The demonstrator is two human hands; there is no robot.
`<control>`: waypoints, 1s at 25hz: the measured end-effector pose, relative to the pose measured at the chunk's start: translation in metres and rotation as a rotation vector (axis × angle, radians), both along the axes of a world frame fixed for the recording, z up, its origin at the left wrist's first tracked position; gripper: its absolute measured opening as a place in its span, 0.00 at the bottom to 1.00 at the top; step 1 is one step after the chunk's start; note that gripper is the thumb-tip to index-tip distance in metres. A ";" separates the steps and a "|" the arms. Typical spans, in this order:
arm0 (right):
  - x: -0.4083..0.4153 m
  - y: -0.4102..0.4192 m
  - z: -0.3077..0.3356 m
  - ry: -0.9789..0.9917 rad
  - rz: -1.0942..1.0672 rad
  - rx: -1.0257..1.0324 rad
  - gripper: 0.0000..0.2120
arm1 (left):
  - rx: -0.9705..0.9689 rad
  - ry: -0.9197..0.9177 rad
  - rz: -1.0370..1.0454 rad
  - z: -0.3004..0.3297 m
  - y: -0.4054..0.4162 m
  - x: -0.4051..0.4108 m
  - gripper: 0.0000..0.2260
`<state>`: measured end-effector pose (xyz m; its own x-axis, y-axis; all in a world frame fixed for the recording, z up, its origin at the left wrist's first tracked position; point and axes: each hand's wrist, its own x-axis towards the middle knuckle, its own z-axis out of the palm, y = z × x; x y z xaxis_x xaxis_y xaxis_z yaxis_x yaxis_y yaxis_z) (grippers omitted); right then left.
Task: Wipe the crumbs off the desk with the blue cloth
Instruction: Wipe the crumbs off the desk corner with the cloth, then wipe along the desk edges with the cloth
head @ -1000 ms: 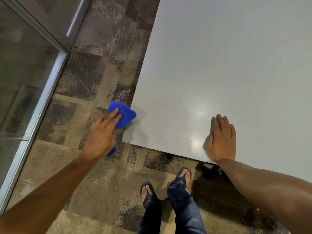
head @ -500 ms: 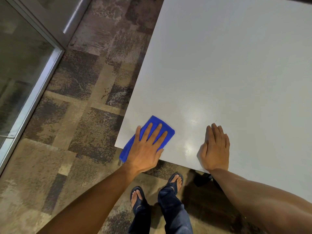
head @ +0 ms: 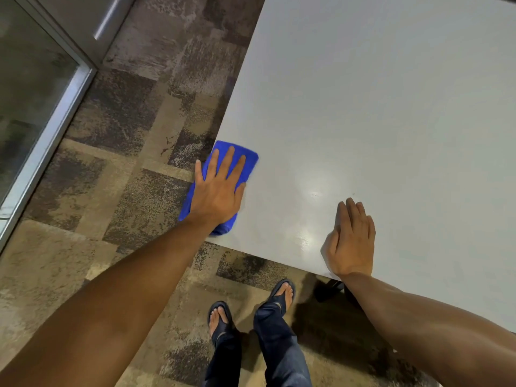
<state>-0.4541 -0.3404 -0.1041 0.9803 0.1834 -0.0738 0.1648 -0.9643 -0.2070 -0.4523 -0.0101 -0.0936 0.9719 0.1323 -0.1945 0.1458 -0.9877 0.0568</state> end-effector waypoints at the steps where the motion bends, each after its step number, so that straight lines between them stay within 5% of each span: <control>1: -0.001 0.000 0.000 -0.004 0.000 0.001 0.31 | -0.019 -0.002 0.085 0.000 0.002 0.007 0.27; 7: 0.000 -0.001 -0.003 -0.017 0.009 -0.019 0.31 | -0.409 -0.044 0.409 0.004 0.025 0.034 0.24; 13: 0.000 -0.002 -0.004 -0.010 0.031 -0.031 0.32 | -0.429 -0.143 0.501 0.024 0.023 0.017 0.22; 25: -0.003 -0.005 -0.001 0.012 0.088 -0.001 0.32 | -0.803 -0.654 1.013 0.063 -0.045 -0.113 0.23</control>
